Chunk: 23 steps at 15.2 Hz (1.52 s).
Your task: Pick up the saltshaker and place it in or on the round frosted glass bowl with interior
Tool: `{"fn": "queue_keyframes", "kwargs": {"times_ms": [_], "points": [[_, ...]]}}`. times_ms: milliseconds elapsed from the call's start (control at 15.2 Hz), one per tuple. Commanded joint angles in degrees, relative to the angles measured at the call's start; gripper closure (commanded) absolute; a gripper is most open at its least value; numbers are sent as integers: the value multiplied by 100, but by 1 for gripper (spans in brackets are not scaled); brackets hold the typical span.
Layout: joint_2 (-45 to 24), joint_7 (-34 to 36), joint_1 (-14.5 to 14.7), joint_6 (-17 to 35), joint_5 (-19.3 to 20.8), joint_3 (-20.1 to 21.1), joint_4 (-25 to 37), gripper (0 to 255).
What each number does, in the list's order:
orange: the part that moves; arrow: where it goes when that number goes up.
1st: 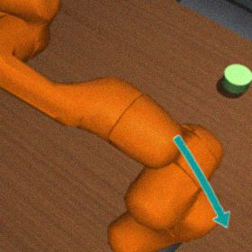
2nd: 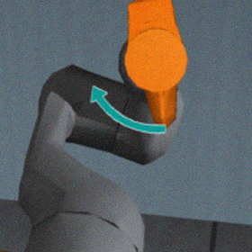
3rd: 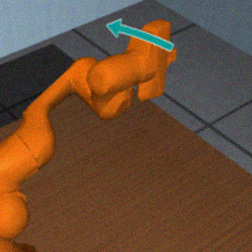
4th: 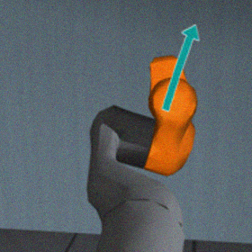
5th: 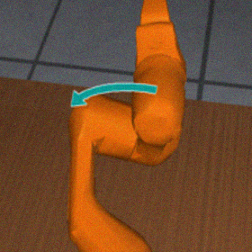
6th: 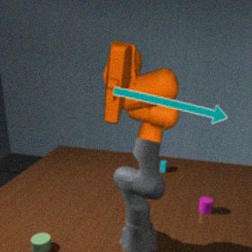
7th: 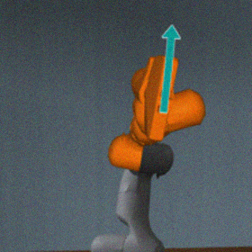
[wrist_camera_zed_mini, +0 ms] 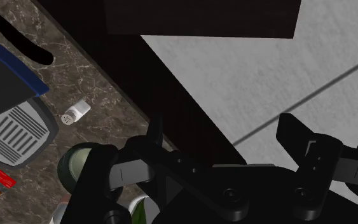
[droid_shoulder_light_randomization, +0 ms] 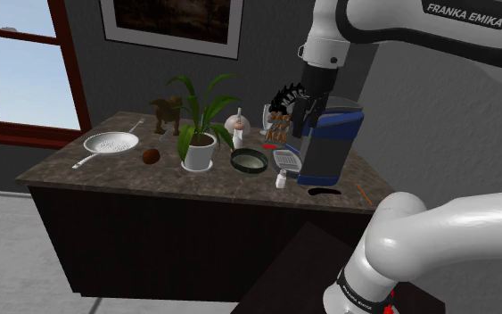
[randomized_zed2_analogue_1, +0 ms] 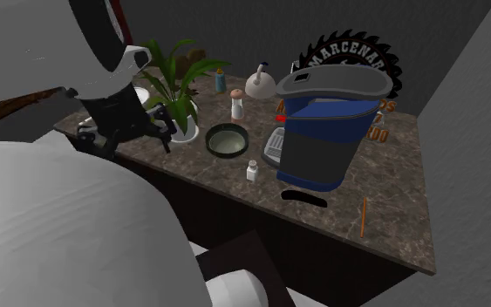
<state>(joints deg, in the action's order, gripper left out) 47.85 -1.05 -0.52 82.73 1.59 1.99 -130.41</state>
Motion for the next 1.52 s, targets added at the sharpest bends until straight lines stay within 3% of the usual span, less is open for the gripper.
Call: {"fn": "queue_keyframes", "kwargs": {"times_ms": [0, 726, 1452], "points": [[0, 0, 0, 0, 0, 0, 0, 0], [-875, -840, -341, 1708, 576, -1041, -794, 0], [-2643, -1744, -543, 3419, 709, -2095, -699, 0]]}}
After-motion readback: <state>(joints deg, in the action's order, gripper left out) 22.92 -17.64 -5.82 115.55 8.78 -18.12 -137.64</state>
